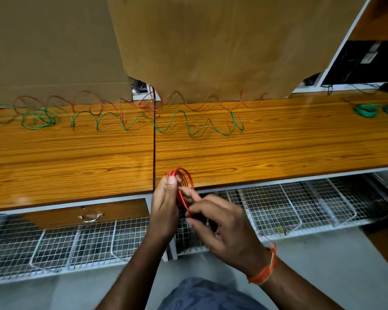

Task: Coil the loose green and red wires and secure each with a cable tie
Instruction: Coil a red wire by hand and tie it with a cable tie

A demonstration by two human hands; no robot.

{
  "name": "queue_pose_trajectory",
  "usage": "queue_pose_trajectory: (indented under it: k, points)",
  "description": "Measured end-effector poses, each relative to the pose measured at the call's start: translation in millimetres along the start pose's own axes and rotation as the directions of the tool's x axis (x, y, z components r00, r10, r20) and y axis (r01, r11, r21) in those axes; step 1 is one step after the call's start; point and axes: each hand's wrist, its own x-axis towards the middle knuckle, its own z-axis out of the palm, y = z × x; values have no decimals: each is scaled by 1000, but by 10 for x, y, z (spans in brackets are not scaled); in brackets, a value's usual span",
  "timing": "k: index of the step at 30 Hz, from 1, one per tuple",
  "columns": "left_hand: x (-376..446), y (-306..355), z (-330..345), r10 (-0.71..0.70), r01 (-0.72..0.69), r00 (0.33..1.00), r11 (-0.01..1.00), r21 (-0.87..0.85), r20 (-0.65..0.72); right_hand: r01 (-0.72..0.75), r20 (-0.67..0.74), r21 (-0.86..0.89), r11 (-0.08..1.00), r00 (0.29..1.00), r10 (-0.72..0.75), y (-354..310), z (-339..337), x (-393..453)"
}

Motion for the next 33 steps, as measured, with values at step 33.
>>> queue_pose_trajectory:
  k: [33]
  points:
    - [58,-53,169,284,-268,958,848,458,36,24,-24,-154,988,999,-28,395,-372,495]
